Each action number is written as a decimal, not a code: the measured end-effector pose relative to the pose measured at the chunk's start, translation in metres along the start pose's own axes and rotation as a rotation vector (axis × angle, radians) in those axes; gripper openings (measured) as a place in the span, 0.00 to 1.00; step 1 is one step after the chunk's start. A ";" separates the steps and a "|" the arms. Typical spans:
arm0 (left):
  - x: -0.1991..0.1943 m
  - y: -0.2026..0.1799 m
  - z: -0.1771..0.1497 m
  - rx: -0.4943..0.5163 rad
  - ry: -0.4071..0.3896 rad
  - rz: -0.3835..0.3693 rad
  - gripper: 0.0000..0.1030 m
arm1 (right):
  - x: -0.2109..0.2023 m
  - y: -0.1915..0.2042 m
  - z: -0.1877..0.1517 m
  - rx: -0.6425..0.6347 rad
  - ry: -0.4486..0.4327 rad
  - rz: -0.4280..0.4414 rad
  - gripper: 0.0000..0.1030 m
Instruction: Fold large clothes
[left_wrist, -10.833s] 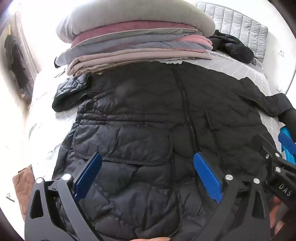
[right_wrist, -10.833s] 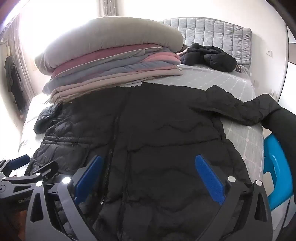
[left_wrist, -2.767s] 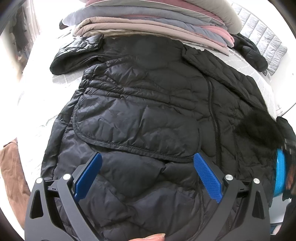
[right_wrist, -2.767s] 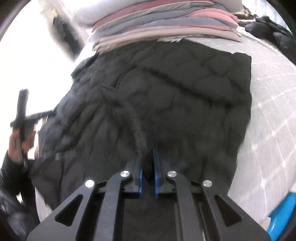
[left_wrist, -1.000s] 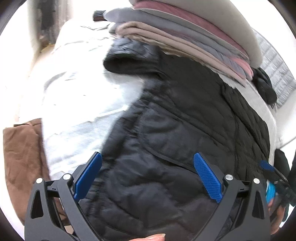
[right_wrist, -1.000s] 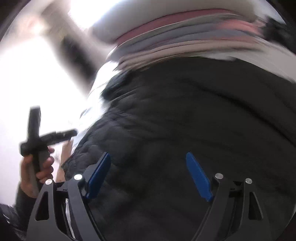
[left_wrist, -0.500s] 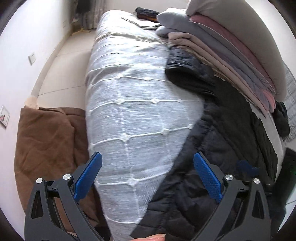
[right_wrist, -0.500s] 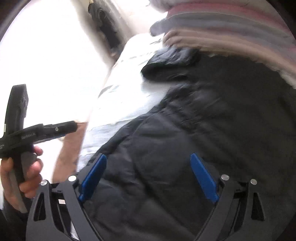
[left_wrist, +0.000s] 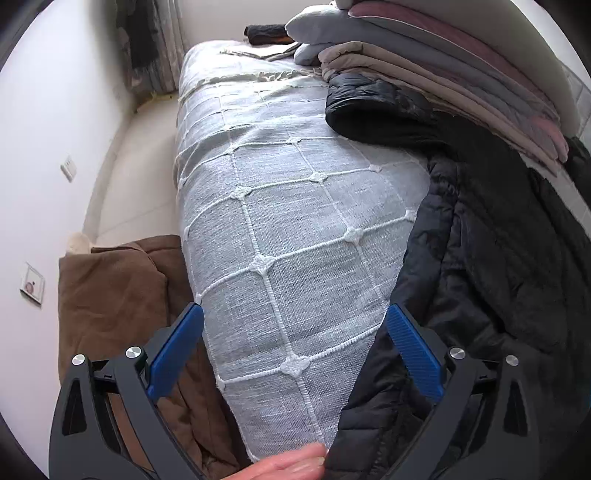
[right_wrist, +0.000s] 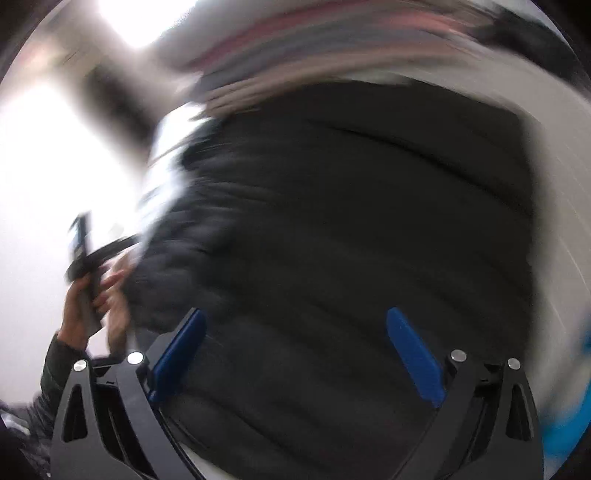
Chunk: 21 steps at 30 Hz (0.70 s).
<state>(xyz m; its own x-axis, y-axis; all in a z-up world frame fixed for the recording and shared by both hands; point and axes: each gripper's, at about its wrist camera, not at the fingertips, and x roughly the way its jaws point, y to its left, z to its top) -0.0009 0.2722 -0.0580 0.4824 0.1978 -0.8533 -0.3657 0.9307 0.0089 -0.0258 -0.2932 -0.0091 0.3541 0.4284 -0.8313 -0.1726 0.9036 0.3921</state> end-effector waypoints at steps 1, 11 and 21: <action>0.003 -0.002 -0.003 0.003 0.001 0.007 0.93 | -0.014 -0.039 -0.022 0.094 0.003 -0.047 0.92; 0.016 -0.022 -0.013 0.042 0.016 0.080 0.93 | -0.012 -0.125 -0.134 0.392 0.059 0.074 0.92; -0.031 0.020 0.008 -0.178 -0.074 -0.031 0.93 | -0.025 0.075 0.019 -0.130 -0.136 0.187 0.92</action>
<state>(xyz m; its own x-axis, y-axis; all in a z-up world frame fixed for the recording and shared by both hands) -0.0175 0.2874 -0.0272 0.5506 0.1976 -0.8110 -0.4814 0.8689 -0.1151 -0.0299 -0.2362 0.0483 0.4236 0.5926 -0.6852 -0.3605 0.8042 0.4726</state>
